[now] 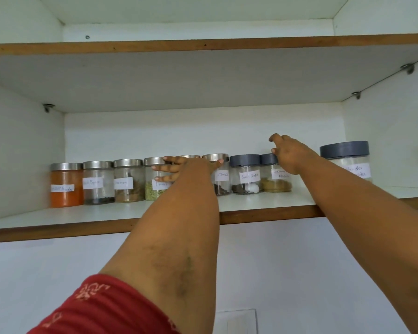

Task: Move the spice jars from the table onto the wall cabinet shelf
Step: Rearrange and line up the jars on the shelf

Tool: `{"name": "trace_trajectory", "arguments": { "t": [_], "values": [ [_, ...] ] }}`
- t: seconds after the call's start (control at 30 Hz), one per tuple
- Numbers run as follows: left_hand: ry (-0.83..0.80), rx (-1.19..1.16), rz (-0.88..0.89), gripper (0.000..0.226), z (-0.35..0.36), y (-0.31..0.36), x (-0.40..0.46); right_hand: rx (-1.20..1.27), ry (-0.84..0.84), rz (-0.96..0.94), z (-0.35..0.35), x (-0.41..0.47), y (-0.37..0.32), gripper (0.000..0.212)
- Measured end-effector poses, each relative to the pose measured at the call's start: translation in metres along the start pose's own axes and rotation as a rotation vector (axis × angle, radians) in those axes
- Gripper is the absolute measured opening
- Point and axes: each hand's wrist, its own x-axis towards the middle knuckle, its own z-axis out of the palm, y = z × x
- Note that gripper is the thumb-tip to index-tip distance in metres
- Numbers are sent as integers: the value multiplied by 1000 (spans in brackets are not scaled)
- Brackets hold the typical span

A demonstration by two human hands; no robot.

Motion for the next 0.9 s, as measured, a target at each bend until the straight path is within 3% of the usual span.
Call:
{"name": "trace_trajectory", "arguments": {
  "t": [0.2, 0.33, 0.47, 0.57, 0.7, 0.83, 0.9],
  "values": [
    [-65, 29, 160, 113, 2, -2, 8, -22, -134, 21, 5, -3, -5, 53],
    [1, -11, 14, 136, -1, -3, -7, 5, -116, 50, 0, -7, -9, 54],
    [61, -167, 32, 152, -8, 7, -10, -10, 107, 18, -15, -9, -17, 48],
    [200, -226, 65, 159, -18, 2, -19, 55, 215, -22, -26, -17, -25, 45],
    [294, -156, 122, 135, -39, -33, -10, 52, 245, -165, -45, -33, -23, 45],
    [273, 44, 241, 88, -53, -85, 4, -84, 183, -137, -58, -38, -17, 52],
    [288, 69, 291, 82, -51, -106, 7, -86, 111, -111, -57, -36, -30, 44]
  ]
}}
